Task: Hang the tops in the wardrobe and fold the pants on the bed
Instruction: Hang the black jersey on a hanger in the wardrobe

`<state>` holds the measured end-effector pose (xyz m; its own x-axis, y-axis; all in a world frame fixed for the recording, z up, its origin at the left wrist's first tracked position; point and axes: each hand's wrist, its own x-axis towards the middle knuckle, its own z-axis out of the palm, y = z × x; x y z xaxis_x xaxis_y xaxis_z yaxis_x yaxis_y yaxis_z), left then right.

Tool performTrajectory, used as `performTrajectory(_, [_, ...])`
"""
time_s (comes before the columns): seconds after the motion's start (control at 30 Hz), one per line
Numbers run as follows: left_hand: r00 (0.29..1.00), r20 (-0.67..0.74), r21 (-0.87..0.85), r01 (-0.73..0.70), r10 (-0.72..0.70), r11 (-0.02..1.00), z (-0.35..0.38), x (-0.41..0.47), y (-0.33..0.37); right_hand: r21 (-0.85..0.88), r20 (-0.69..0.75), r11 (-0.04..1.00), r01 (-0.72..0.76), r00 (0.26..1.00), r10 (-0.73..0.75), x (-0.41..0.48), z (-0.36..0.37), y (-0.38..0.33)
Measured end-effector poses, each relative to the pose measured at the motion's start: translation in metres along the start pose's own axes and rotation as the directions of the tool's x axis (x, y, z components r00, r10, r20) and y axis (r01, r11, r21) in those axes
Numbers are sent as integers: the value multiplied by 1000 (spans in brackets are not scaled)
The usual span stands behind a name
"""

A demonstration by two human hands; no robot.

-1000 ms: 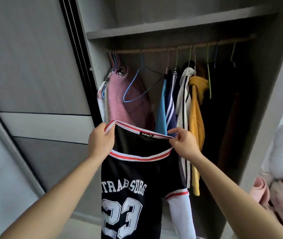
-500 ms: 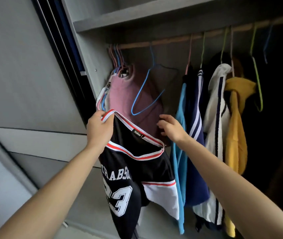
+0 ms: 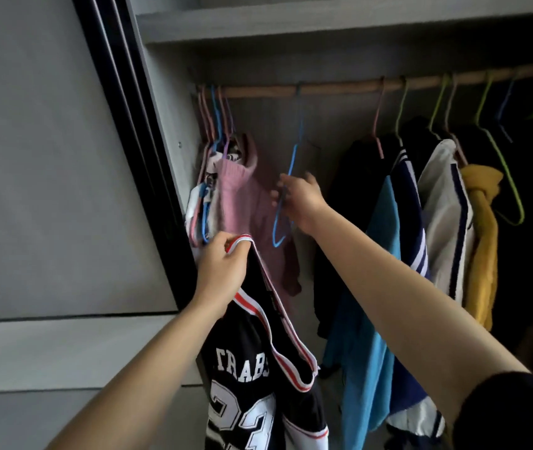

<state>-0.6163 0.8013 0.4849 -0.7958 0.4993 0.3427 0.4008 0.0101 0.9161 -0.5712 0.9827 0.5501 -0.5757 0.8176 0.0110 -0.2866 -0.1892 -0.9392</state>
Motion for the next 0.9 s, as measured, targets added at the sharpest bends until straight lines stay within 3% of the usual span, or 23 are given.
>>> performTrajectory(0.1, [996, 87, -83, -24, 32, 996, 2, 10, -7, -336, -232, 927, 166, 939, -253, 9, 9, -6])
performTrajectory(0.27, [986, 165, -167, 12, 16, 986, 17, 18, -18, -507, -217, 825, 250, 889, -403, 1, -11, -10])
performTrajectory(0.4, [982, 187, -122, -2, 25, 993, 28, 20, -22, -564, -205, 767, 307, 848, -490, -44, -45, 16])
performTrajectory(0.6, [977, 211, -64, -2, 16, 998, 41, 13, -19, -708, -156, 587, 394, 723, -673, -131, -108, 57])
performTrajectory(0.7, [977, 209, -13, -44, 45, 999, 51, 2, -13, -714, -167, 611, 341, 765, -622, -154, -130, 55])
performTrajectory(0.83, [974, 223, 81, -67, 47, 994, 67, -19, -16, -773, -200, 524, 357, 647, -735, -191, -154, 46])
performTrajectory(0.9, [973, 227, 104, -59, 34, 993, 75, -30, -21, -739, -203, 555, 383, 658, -725, -213, -168, 46])
